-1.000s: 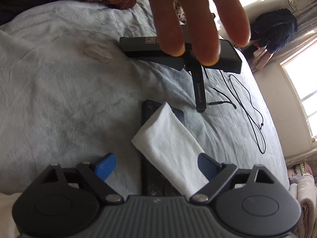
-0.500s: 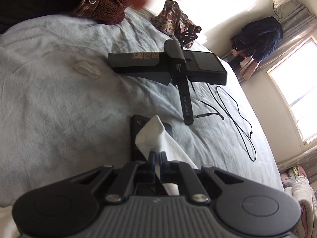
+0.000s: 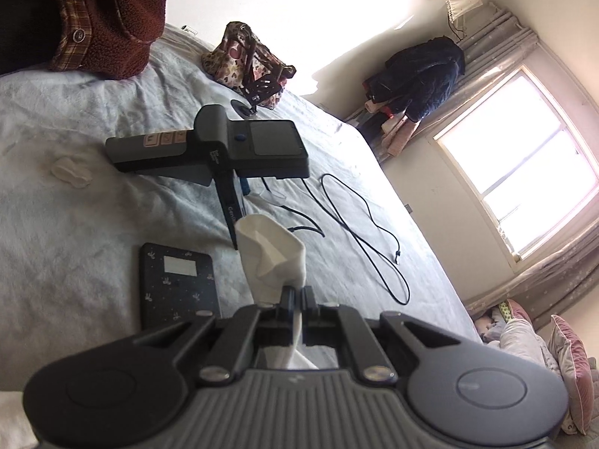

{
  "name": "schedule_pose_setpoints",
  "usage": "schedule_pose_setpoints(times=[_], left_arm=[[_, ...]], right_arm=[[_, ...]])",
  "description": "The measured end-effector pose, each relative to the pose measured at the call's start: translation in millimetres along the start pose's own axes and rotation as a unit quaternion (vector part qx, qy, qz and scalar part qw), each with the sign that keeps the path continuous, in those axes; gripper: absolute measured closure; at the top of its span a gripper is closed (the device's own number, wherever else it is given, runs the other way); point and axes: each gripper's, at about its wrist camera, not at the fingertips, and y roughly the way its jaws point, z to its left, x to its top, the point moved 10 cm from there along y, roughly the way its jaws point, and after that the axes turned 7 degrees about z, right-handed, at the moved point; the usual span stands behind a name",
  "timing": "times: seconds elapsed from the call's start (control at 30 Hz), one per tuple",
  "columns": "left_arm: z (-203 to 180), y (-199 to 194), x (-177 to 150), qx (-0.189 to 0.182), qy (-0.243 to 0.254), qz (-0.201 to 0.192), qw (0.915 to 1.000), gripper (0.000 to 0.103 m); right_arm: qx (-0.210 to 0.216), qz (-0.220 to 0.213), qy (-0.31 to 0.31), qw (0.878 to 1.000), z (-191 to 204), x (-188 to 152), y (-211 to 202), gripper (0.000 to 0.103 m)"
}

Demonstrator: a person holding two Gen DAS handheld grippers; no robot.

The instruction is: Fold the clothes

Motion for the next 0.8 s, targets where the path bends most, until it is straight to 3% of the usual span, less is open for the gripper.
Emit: schedule_pose_setpoints(times=[0.47, 0.8], left_arm=[[-52, -2, -11, -0.055, 0.025, 0.015, 0.998, 0.1], [-84, 6, -34, -0.085, 0.067, 0.054, 0.9926, 0.1]], right_arm=[[0.021, -0.003, 0.0, 1.0, 11, 4, -1, 0.016], [0.039, -0.005, -0.001, 0.999, 19, 7, -3, 0.016]])
